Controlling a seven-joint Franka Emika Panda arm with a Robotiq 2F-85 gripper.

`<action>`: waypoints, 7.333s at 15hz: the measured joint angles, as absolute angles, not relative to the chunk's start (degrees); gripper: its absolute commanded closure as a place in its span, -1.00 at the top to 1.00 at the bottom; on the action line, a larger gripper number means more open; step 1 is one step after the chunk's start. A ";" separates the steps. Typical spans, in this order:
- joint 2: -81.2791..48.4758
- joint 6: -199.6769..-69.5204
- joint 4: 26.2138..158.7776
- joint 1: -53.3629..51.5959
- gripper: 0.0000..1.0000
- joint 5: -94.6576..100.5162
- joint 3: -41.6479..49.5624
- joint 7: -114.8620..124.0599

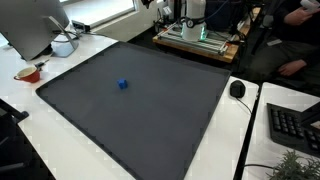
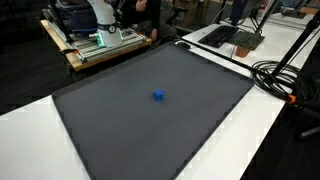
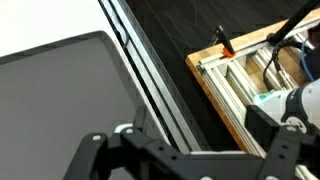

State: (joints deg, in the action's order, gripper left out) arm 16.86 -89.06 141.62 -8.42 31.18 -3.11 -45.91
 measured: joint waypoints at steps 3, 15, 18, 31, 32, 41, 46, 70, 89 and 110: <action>17.13 -91.88 144.94 -8.85 1.00 34.56 -3.09 -51.72; 17.85 -97.50 149.51 -9.52 1.00 37.90 -3.28 -60.88; 18.97 -101.14 153.32 -10.13 1.00 37.96 -3.02 -67.91; 23.37 -112.68 157.56 -10.00 1.00 39.39 -0.47 -87.87; 23.31 -114.94 157.56 -10.03 1.00 39.78 -0.50 -88.05; 19.01 -139.20 157.37 -6.54 1.00 63.96 -0.49 -85.64; 17.45 -149.29 156.53 -1.85 1.00 86.30 1.04 -73.39; 2.52 -152.40 154.46 -1.24 1.00 122.55 1.79 -44.61; -7.10 -131.53 151.34 -3.30 1.00 143.94 -2.60 -14.41; -16.98 -135.31 147.31 -2.04 1.00 143.86 -2.79 -14.69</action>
